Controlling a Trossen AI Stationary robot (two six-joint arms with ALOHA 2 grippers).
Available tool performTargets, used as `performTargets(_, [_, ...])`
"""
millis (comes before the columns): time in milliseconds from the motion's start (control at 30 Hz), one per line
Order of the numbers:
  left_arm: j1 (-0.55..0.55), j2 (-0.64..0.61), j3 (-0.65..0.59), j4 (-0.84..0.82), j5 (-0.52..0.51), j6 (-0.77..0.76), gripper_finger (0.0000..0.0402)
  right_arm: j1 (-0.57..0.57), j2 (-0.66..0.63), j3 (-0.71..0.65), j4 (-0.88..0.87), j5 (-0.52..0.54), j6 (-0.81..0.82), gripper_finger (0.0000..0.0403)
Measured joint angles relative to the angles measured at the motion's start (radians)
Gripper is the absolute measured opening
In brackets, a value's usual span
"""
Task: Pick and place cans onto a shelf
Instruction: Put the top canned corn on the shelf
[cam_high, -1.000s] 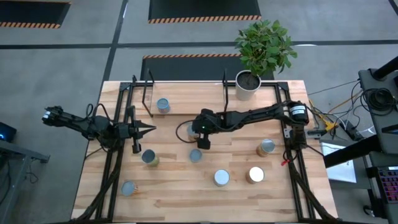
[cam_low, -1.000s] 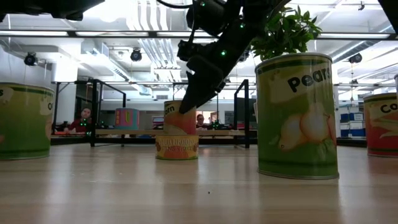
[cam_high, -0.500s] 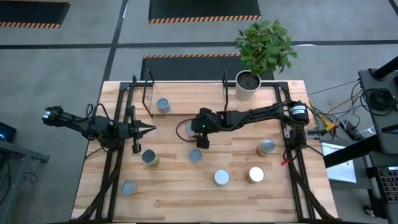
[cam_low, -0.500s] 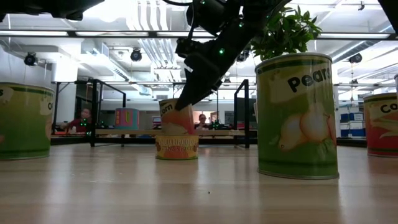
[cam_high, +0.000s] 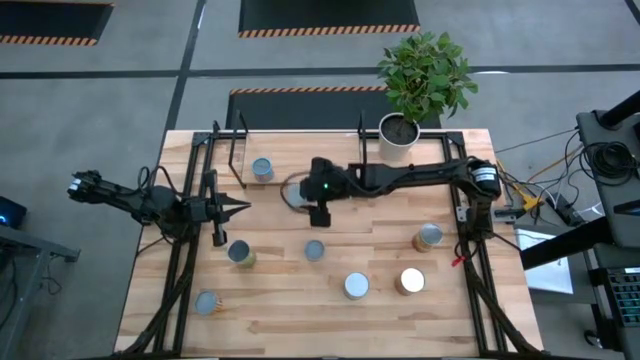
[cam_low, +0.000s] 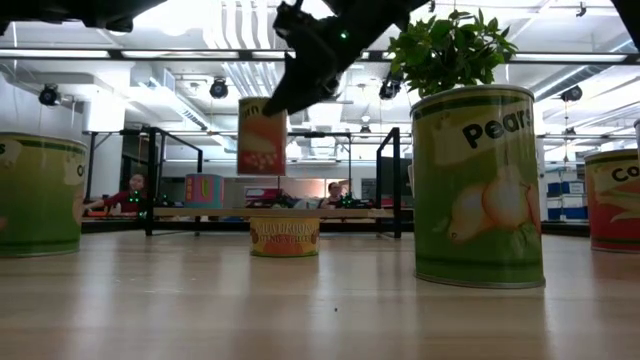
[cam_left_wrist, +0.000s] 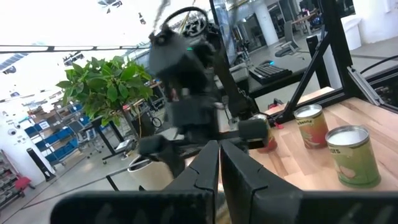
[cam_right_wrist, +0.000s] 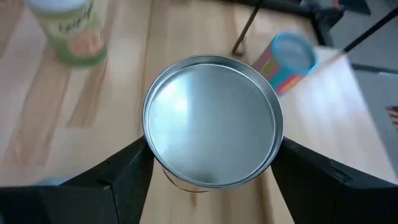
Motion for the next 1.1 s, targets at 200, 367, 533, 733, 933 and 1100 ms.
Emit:
performTargets(200, [0.000, -0.006, 0.000, 0.007, -0.001, 0.008, 0.0000, -0.072, 0.029, 0.082, 0.018, -0.051, -0.048, 0.0279])
performTargets(367, [0.000, -0.015, 0.000, 0.007, -0.006, 0.010, 0.0000, -0.128, 0.098, 0.151, 0.004, -0.131, -0.105, 0.0279])
performTargets(533, [0.000, -0.020, 0.000, 0.007, -0.006, 0.011, 0.0000, -0.175, 0.131, 0.188, 0.004, -0.144, -0.189, 0.0279])
performTargets(733, [0.000, -0.021, 0.000, 0.007, -0.006, 0.022, 0.0000, -0.229, 0.175, 0.186, -0.008, -0.171, -0.208, 0.0279])
performTargets(933, [0.001, -0.021, 0.000, 0.009, -0.006, 0.023, 0.0000, -0.254, 0.210, 0.186, -0.001, -0.172, -0.211, 0.0287])
performTargets(1100, [0.002, -0.021, 0.000, 0.010, -0.006, 0.023, 0.0000, -0.265, 0.212, 0.186, 0.005, -0.172, -0.200, 0.0324])
